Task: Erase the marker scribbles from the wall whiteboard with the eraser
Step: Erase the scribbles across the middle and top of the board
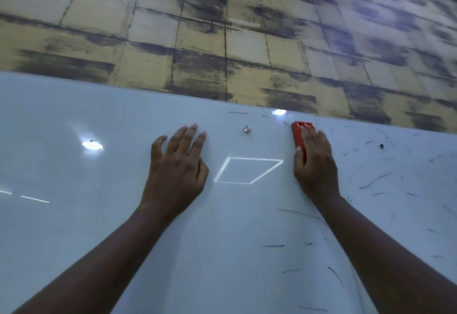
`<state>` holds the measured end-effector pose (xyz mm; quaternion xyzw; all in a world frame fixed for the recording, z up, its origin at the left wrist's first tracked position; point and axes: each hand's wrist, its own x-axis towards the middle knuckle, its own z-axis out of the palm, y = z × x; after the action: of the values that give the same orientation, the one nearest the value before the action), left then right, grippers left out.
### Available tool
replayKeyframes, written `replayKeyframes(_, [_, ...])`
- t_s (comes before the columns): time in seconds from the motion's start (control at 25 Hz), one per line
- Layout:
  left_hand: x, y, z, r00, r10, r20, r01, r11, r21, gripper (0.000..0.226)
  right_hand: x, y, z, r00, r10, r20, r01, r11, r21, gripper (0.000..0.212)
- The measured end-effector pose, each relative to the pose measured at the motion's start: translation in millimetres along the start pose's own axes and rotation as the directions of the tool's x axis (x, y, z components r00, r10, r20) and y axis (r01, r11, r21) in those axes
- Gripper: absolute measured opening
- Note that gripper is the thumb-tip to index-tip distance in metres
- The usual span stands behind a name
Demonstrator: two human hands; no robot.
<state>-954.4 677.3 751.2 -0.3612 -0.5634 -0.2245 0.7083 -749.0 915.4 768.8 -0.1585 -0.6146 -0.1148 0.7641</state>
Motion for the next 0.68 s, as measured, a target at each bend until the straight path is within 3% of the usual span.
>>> replayKeyframes(0.12, [-1,1,0,1.000,-0.006,-0.001,0.006,1.000,-0.009,0.064,18,-14,4,0.995,0.095,-0.012,-0.095,0.996,0.004,0.053])
replayKeyframes(0.2, [-1,2,1,1.000,-0.003,0.006,0.003,1.000,-0.003,0.065,31,-24,6,0.997,0.077,0.000,-0.077,0.996,-0.039,0.051])
replayKeyframes(0.32, [-1,2,1,1.000,-0.010,0.009,0.010,1.000,0.004,0.066,62,-47,5,0.986,-0.077,0.151,0.081,0.997,-0.019,0.051])
replayKeyframes(0.44, [-1,2,1,1.000,-0.015,0.017,0.016,1.000,-0.003,0.064,84,-91,16,0.904,-0.322,0.282,0.303,0.947,0.109,0.050])
replayKeyframes(0.56, [-2,1,-1,0.999,-0.021,0.036,0.021,1.000,-0.022,0.066,87,-121,29,0.837,-0.456,0.302,0.425,0.890,0.165,0.051])
replayKeyframes(0.68, [-2,0,-2,0.999,-0.019,0.039,0.020,0.999,-0.036,0.066,87,-113,26,0.818,-0.494,0.293,0.459,0.869,0.186,0.052])
